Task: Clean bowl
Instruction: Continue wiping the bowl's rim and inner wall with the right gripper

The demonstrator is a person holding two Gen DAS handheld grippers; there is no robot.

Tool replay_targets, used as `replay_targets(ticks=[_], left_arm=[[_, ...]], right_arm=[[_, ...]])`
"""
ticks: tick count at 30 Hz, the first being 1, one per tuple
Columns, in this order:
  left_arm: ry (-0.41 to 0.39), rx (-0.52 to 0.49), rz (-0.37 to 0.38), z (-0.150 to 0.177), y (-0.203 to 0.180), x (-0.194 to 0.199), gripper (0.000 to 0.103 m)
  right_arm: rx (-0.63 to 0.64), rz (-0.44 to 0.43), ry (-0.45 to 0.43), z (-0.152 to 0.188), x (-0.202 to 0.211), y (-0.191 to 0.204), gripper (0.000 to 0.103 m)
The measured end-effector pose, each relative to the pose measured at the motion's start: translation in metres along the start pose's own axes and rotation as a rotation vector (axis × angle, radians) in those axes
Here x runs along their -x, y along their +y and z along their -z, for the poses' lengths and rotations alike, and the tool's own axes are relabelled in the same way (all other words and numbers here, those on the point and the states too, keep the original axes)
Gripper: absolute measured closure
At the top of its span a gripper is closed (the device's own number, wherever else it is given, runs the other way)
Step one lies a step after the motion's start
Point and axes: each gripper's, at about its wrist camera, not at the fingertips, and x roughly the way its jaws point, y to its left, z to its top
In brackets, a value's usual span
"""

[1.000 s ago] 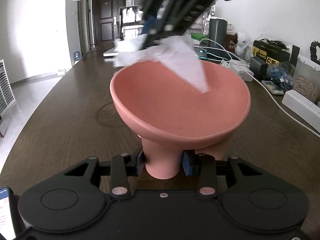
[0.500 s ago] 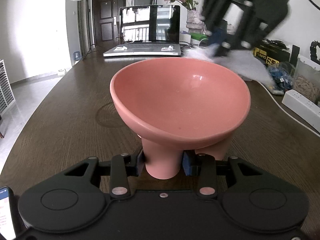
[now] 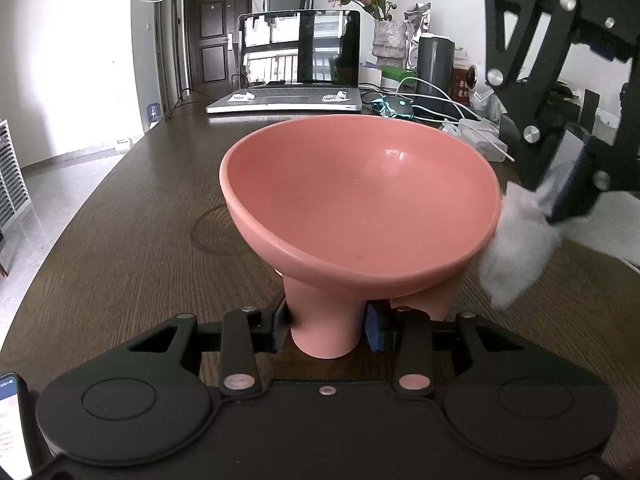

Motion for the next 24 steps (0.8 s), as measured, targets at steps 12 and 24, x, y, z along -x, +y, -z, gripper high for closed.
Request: replay_targets(ticks=[12,24], left_arm=[[0.000,-0.003,-0.002,0.000,0.000,0.000,0.065],[0.000,-0.005,-0.003,0.000,0.004,0.000,0.065]], right_arm=[[0.179,0.015,-0.052,-0.057,0.008,-0.034,0.094],[0.115,0.148,-0.013,-0.054,0.006,-0.106,0.094]])
